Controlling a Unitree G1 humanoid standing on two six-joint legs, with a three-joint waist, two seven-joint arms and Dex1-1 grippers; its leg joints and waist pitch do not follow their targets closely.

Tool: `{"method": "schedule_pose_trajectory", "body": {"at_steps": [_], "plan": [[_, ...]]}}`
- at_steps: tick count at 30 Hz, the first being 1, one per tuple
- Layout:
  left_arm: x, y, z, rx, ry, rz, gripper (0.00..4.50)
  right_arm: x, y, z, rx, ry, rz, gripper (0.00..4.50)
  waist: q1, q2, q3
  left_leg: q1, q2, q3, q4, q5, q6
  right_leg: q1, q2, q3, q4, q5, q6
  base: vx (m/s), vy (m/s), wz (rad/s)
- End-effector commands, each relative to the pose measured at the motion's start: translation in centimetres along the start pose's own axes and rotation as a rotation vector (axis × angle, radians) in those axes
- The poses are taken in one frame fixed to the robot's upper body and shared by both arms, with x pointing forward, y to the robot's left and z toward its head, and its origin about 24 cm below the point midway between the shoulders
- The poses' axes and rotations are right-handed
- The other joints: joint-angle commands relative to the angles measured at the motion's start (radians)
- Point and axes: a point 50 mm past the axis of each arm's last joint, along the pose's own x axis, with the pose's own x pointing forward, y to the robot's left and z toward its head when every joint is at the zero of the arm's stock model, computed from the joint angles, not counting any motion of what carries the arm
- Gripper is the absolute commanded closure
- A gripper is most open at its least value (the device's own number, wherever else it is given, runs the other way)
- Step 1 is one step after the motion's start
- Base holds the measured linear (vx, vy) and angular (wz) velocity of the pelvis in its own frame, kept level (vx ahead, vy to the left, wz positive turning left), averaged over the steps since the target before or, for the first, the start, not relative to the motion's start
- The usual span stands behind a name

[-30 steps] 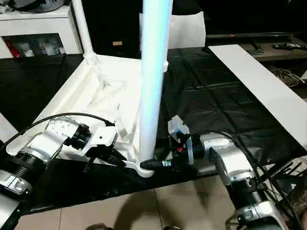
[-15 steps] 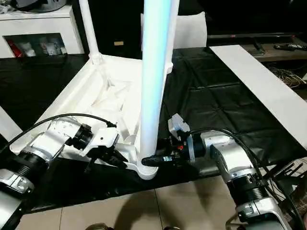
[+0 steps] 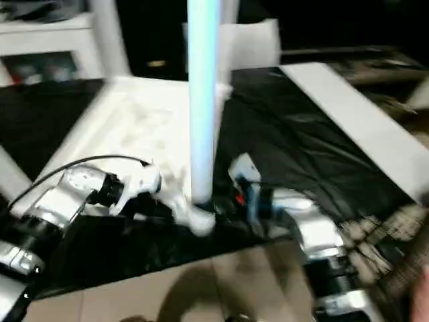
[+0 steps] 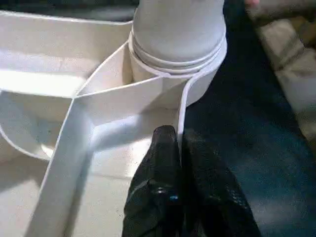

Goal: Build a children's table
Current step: Rotate leg to tighten

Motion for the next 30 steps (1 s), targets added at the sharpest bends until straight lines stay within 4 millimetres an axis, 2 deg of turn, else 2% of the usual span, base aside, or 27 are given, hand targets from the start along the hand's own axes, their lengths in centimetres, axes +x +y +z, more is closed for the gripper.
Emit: {"method": "schedule_pose_trajectory", "body": {"at_steps": [1, 2, 3, 5, 7, 8, 9, 10, 11, 12, 13, 14, 17, 20, 24, 26, 27, 28, 29, 30], "plan": [[1.4, 0.2, 1.6, -0.068, -0.097, 0.135, 4.50, 3.0, 1.4, 0.3, 0.035, -0.035, -0.002, 2.52, -0.011, -0.007, -0.050, -0.002, 0.026, -0.024, -0.074, -0.344, 0.004, 0.045, -0.065, 0.022, -0.115, -0.678, -0.011, 0.000, 0.000, 0.00], [2.5, 0.2, 2.4, -0.114, -0.133, 0.206, 4.50, 4.3, 1.2, 0.5, 0.069, -0.053, -0.101, 2.52, -0.025, -0.003, -0.050, -0.001, 0.030, -0.026, -0.075, -0.360, -0.002, 0.041, -0.065, 0.019, -0.116, -0.670, -0.019, 0.000, 0.000, 0.00], [2.6, 0.2, 2.5, -0.116, -0.135, 0.209, 4.50, 4.4, 1.2, 0.5, 0.070, -0.053, -0.106, 2.52, -0.033, -0.004, -0.052, 0.001, 0.027, -0.027, -0.071, -0.368, -0.004, 0.041, -0.066, 0.015, -0.120, -0.674, -0.016, 0.000, 0.000, 0.00], [3.4, 0.3, 3.1, -0.144, -0.153, 0.249, 4.50, 5.2, 0.9, 0.7, 0.084, -0.054, -0.176, 2.52, -0.053, -0.003, -0.056, -0.008, 0.025, -0.030, -0.073, -0.354, 0.017, 0.052, -0.066, 0.015, -0.119, -0.631, -0.022, 0.000, 0.000, 0.00], [3.9, 0.5, 3.7, -0.154, -0.160, 0.293, 4.50, 5.7, 0.7, 0.8, 0.106, -0.055, -0.237, 2.52, -0.061, -0.002, -0.059, -0.012, 0.028, -0.030, -0.076, -0.342, 0.028, 0.052, -0.066, 0.021, -0.114, -0.582, -0.042, 0.000, 0.000, 0.00], [4.3, 0.7, 4.2, -0.164, -0.163, 0.331, 4.50, 6.3, 0.5, 0.8, 0.113, -0.035, -0.284, 2.52, -0.063, -0.003, -0.060, -0.009, 0.029, -0.027, -0.076, -0.325, 0.033, 0.048, -0.067, 0.028, -0.109, -0.546, -0.066, 0.000, 0.000, 0.00], [4.3, 0.7, 4.2, -0.164, -0.163, 0.331, 4.50, 6.3, 0.5, 0.8, 0.113, -0.035, -0.284, 2.52, -0.063, -0.003, -0.060, -0.009, 0.029, -0.027, -0.076, -0.325, 0.033, 0.048, -0.067, 0.028, -0.109, -0.546, -0.066, 0.000, 0.000, 0.00], [4.5, 0.8, 4.6, -0.172, -0.162, 0.359, 4.50, 6.6, 0.4, 0.6, 0.106, -0.006, -0.324, 2.52, -0.061, 0.005, -0.064, -0.008, 0.029, -0.023, -0.075, -0.287, 0.044, 0.050, -0.066, 0.038, -0.099, -0.477, -0.101, 0.000, 0.000, 0.00], [4.5, 0.8, 4.6, -0.172, -0.162, 0.359, 4.50, 6.6, 0.4, 0.6, 0.106, -0.006, -0.324, 2.52, -0.064, 0.000, -0.064, -0.012, 0.030, -0.021, -0.076, -0.271, 0.047, 0.050, -0.064, 0.041, -0.095, -0.448, -0.112, 0.000, 0.000, 0.00], [4.5, 0.8, 4.7, -0.168, -0.162, 0.369, 4.50, 6.6, 0.3, 0.6, 0.105, -0.002, -0.334, 2.52, -0.061, -0.003, -0.064, -0.014, 0.030, -0.019, -0.076, -0.250, 0.058, 0.052, -0.061, 0.044, -0.089, -0.416, -0.127, 0.000, 0.000, 0.00], [4.4, 0.8, 4.7, -0.153, -0.151, 0.372, 4.50, 6.5, 0.3, 0.6, 0.110, -0.022, -0.322, 1.97, -0.058, -0.005, -0.066, -0.015, 0.027, -0.015, -0.072, -0.229, 0.067, 0.053, -0.063, 0.048, -0.086, -0.399, -0.139, 0.000, 0.000, 0.00], [4.4, 0.8, 4.7, -0.149, -0.147, 0.372, 4.50, 6.4, 0.3, 0.6, 0.110, -0.027, -0.321, 1.83, -0.056, -0.004, -0.066, -0.017, 0.029, -0.014, -0.072, -0.206, 0.075, 0.055, -0.065, 0.051, -0.082, -0.382, -0.148, 0.000, 0.000, 0.00], [4.2, 0.5, 4.2, -0.135, -0.127, 0.368, 4.50, 6.1, 0.4, 0.4, 0.099, -0.038, -0.321, 1.78, -0.051, -0.002, -0.068, -0.019, 0.031, -0.013, -0.071, -0.169, 0.085, 0.059, -0.064, 0.053, -0.074, -0.335, -0.163, 0.000, 0.000, 0.00], [3.9, 0.3, 3.7, -0.123, -0.120, 0.348, 4.50, 5.3, 0.1, 0.3, 0.082, -0.054, -0.330, 1.36, -0.044, 0.000, -0.070, -0.016, 0.033, -0.011, -0.071, -0.150, 0.086, 0.059, -0.061, 0.055, -0.069, -0.302, -0.174, 0.000, 0.000, 0.00], [3.5, 0.0, 3.0, -0.094, -0.116, 0.304, 4.50, 3.8, -0.2, 0.3, 0.071, -0.083, -0.328, 0.97, -0.040, 0.002, -0.067, -0.011, 0.036, -0.010, -0.075, -0.171, 0.081, 0.058, -0.059, 0.056, -0.070, -0.303, -0.181, 0.000, 0.000, 0.00], [3.0, 0.0, 2.3, -0.073, -0.113, 0.274, 4.50, 2.2, -0.3, 0.4, 0.048, -0.110, -0.287, 0.87, -0.037, 0.002, -0.066, -0.010, 0.037, -0.011, -0.076, -0.190, 0.079, 0.058, -0.059, 0.058, -0.070, -0.314, -0.177, 0.000, 0.000, 0.00], [2.9, 0.0, 2.3, -0.072, -0.113, 0.272, 4.50, 2.1, -0.3, 0.4, 0.045, -0.112, -0.283, 0.70, -0.033, 0.002, -0.066, -0.008, 0.037, -0.010, -0.077, -0.191, 0.080, 0.059, -0.059, 0.057, -0.075, -0.319, -0.170, 0.000, 0.000, 0.00], [2.9, 0.0, 2.2, -0.072, -0.111, 0.272, 4.50, 1.9, -0.3, 0.4, 0.039, -0.112, -0.277, 0.70, -0.032, 0.001, -0.066, -0.008, 0.038, -0.010, -0.077, -0.192, 0.080, 0.057, -0.059, 0.059, -0.070, -0.314, -0.173, 0.000, 0.000, 0.00], [2.6, 0.1, 1.9, -0.058, -0.104, 0.262, 4.50, 1.1, -0.3, 0.4, 0.013, -0.112, -0.245, 0.48, -0.029, 0.002, -0.065, -0.007, 0.038, -0.009, -0.078, -0.195, 0.080, 0.057, -0.058, 0.058, -0.073, -0.321, -0.170, 0.000, 0.000, 0.00], [2.4, 0.1, 1.7, -0.053, -0.099, 0.252, 4.50, 0.6, -0.3, 0.4, 0.000, -0.107, -0.229, 0.48, -0.026, 0.002, -0.064, -0.006, 0.038, -0.009, -0.078, -0.205, 0.077, 0.055, -0.060, 0.059, -0.074, -0.337, -0.167, 0.000, 0.000, 0.00]]}}
